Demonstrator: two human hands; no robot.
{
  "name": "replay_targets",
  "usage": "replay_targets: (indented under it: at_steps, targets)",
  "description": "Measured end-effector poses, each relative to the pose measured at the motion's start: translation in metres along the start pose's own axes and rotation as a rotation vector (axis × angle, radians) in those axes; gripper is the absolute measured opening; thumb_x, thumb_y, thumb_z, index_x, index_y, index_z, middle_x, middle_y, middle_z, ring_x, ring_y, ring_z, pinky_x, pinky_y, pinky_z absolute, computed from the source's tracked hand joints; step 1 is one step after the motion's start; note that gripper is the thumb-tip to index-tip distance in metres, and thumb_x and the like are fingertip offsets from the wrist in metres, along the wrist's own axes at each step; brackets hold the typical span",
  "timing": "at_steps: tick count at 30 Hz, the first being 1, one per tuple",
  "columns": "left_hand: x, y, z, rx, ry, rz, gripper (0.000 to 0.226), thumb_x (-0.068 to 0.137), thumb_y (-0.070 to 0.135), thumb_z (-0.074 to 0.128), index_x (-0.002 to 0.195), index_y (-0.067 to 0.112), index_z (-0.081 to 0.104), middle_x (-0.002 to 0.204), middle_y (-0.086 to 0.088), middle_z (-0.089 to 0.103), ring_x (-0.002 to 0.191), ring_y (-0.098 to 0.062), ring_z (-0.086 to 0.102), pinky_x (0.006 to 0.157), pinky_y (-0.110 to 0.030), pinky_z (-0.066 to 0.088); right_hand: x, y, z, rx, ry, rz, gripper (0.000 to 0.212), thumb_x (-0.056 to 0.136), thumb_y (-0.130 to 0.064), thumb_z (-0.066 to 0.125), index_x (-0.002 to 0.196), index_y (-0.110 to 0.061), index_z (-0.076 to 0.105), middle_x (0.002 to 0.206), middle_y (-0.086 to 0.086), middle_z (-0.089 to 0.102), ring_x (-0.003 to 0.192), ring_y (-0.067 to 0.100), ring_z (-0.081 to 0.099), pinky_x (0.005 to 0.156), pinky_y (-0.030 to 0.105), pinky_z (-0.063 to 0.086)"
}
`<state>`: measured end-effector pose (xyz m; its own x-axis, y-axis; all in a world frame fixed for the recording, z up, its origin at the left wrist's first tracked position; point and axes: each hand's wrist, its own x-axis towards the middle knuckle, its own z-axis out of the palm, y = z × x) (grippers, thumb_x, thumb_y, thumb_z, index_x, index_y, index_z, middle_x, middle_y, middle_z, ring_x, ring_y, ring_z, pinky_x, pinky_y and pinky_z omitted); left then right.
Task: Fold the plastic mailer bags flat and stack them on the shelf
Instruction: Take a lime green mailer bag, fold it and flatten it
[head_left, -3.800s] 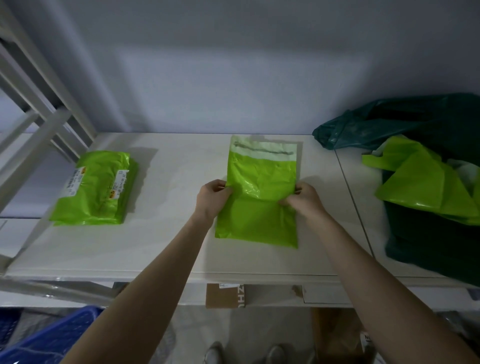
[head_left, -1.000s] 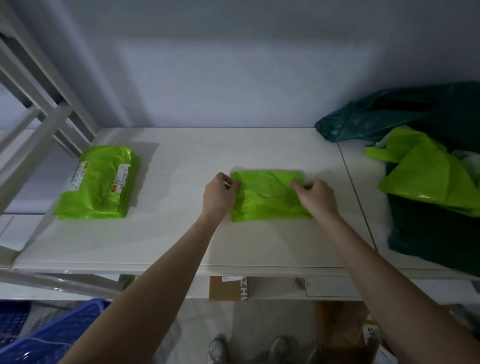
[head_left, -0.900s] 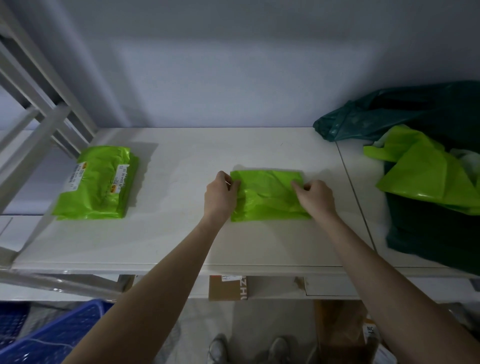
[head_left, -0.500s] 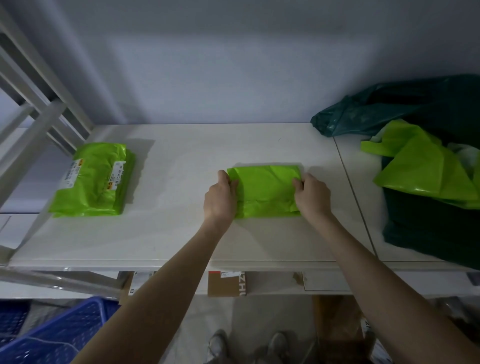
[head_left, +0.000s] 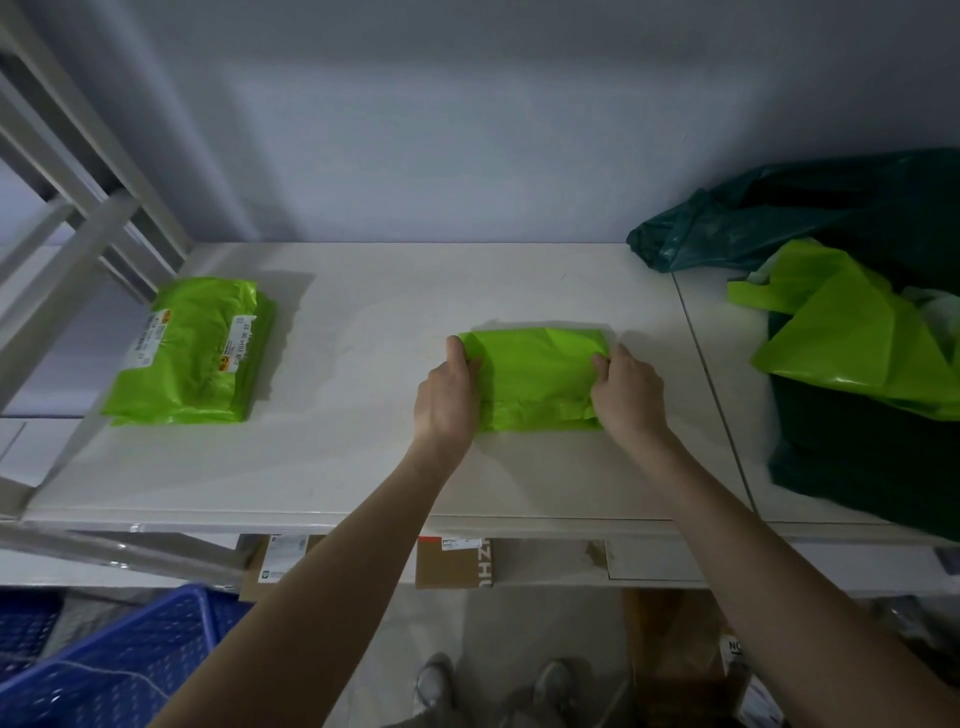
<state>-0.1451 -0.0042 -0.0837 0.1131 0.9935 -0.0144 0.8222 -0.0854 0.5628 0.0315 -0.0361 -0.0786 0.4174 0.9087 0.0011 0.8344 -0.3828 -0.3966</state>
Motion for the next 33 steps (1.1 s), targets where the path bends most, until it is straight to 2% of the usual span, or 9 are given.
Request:
replay_targets:
  at_steps: [6, 14, 18, 27, 30, 33]
  targets:
    - [0.003, 0.000, -0.005, -0.027, -0.037, 0.010, 0.015, 0.102, 0.021, 0.029, 0.094, 0.011, 0.023, 0.083, -0.020, 0.057, 0.072, -0.035, 0.048, 0.062, -0.039, 0.033, 0.002, 0.000, -0.001, 0.015, -0.020, -0.003, 0.032, 0.102, -0.017, 0.032, 0.114, 0.008, 0.047, 0.113, 0.030, 0.058, 0.107, 0.043, 0.053, 0.085, 0.043, 0.037]
    - [0.003, 0.001, -0.005, -0.026, -0.056, -0.021, 0.014, 0.102, 0.021, 0.030, 0.094, 0.011, 0.025, 0.091, -0.024, 0.059, 0.074, -0.036, 0.047, 0.062, -0.038, 0.032, -0.003, 0.002, 0.002, 0.039, 0.052, -0.041, 0.028, 0.100, -0.018, 0.038, 0.108, 0.006, 0.050, 0.102, 0.028, 0.062, 0.097, 0.043, 0.058, 0.077, 0.042, 0.039]
    - [0.004, 0.002, -0.008, -0.008, -0.085, -0.035, 0.011, 0.101, 0.019, 0.031, 0.095, 0.011, 0.026, 0.095, -0.024, 0.059, 0.085, -0.040, 0.053, 0.064, -0.038, 0.033, 0.003, 0.004, -0.002, 0.109, 0.000, -0.005, 0.027, 0.098, -0.018, 0.042, 0.103, 0.006, 0.054, 0.103, 0.028, 0.062, 0.099, 0.041, 0.057, 0.079, 0.039, 0.039]
    - [0.013, 0.004, -0.016, -0.011, -0.150, -0.068, 0.014, 0.100, 0.020, 0.035, 0.094, 0.010, 0.028, 0.096, -0.022, 0.057, 0.077, -0.032, 0.044, 0.065, -0.038, 0.035, 0.012, 0.005, -0.009, 0.126, -0.100, 0.032, 0.030, 0.098, -0.019, 0.043, 0.106, 0.007, 0.056, 0.111, 0.027, 0.059, 0.105, 0.040, 0.055, 0.081, 0.037, 0.040]
    - [0.009, 0.004, -0.014, -0.005, -0.134, -0.067, 0.014, 0.101, 0.020, 0.034, 0.094, 0.010, 0.028, 0.096, -0.023, 0.057, 0.076, -0.032, 0.044, 0.064, -0.038, 0.034, 0.009, 0.006, -0.007, 0.117, -0.066, -0.003, 0.028, 0.098, -0.017, 0.043, 0.102, 0.007, 0.056, 0.108, 0.027, 0.060, 0.102, 0.040, 0.055, 0.080, 0.039, 0.040]
    - [0.006, 0.004, -0.012, 0.020, -0.113, -0.056, 0.011, 0.101, 0.018, 0.033, 0.095, 0.011, 0.026, 0.097, -0.024, 0.059, 0.082, -0.037, 0.051, 0.064, -0.038, 0.033, 0.004, 0.006, -0.004, 0.103, -0.024, -0.043, 0.027, 0.098, -0.016, 0.042, 0.103, 0.006, 0.056, 0.104, 0.028, 0.061, 0.098, 0.041, 0.057, 0.080, 0.040, 0.041]
